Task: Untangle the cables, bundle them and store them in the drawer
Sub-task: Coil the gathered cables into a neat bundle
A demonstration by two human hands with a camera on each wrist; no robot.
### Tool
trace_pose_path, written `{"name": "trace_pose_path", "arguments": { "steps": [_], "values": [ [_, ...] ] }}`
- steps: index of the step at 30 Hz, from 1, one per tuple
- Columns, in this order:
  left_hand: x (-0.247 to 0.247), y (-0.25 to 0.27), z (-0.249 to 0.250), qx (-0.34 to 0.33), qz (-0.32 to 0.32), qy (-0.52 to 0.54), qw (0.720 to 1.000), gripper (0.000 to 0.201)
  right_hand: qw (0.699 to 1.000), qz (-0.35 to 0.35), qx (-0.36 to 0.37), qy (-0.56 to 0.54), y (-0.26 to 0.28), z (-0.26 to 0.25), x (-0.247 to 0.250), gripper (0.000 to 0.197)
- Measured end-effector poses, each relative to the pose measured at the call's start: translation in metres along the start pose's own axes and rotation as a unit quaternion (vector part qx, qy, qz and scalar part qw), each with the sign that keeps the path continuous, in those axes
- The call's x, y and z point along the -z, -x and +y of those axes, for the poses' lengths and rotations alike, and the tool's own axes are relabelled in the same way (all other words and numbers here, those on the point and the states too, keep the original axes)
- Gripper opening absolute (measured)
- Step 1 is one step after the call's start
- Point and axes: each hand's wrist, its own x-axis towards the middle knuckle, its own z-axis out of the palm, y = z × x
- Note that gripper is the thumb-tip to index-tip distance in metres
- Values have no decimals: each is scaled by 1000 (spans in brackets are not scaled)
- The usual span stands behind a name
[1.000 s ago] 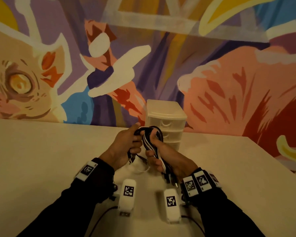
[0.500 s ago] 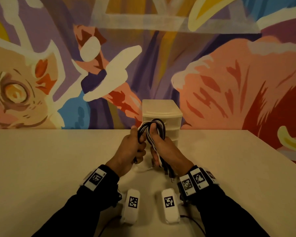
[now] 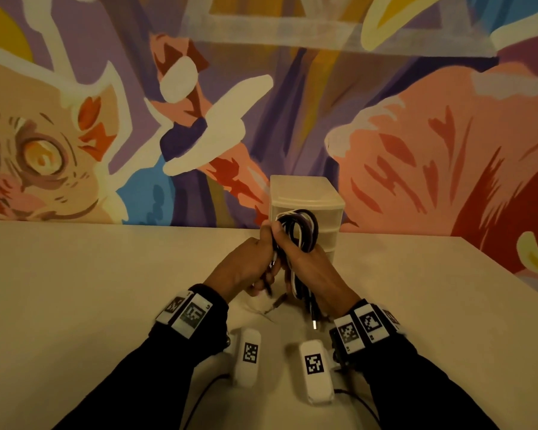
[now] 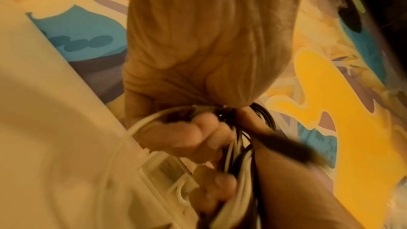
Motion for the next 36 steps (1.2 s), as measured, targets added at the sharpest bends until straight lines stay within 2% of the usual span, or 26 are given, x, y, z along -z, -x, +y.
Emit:
{"name": "trace_pose_path", "arguments": {
  "steps": [5, 8, 10, 13, 16, 19, 21, 24, 27, 29, 31, 34, 36],
  "values": [
    [-16, 7, -5, 33, -30, 76, 996, 97, 990, 72, -59, -106, -5, 6, -4, 61],
    [-14, 9, -3, 0, -48, 119, 992, 93, 980, 99, -65, -161, -8, 11, 1, 68],
    [-8, 9, 2, -26, -65, 101, 992, 88, 970, 99, -67, -211, -9, 14, 7, 63],
    [-4, 9, 7, -42, -61, 49, 996, 68, 957, 75, -77, -269, -8, 13, 13, 60],
    [0, 13, 13, -29, -58, 36, 997, 43, 947, 48, -71, -311, -7, 13, 14, 62],
    [16, 20, 20, -21, -83, 1, 996, 21, 934, 12, -73, -348, -6, 13, 19, 65],
    [27, 24, 23, -24, -112, -14, 993, 22, 922, -10, -81, -378, -4, 12, 21, 66],
    [35, 28, 26, -68, -158, -37, 984, 26, 919, -20, -72, -387, -4, 10, 23, 70],
    [39, 29, 26, -117, -196, -54, 972, 47, 907, -27, -72, -414, -9, 14, 23, 52],
    [40, 28, 27, -150, -227, -84, 959, 59, 904, -25, -79, -420, -9, 15, 22, 59],
    [39, 29, 27, -177, -244, -147, 942, 51, 902, -17, -76, -425, -11, 18, 24, 55],
    [39, 27, 24, -201, -201, -221, 933, 29, 890, -29, -70, -450, -12, 22, 27, 32],
    [39, 27, 25, -238, -151, -246, 928, 25, 886, -34, -77, -456, -14, 25, 28, 28]
  ]
}}
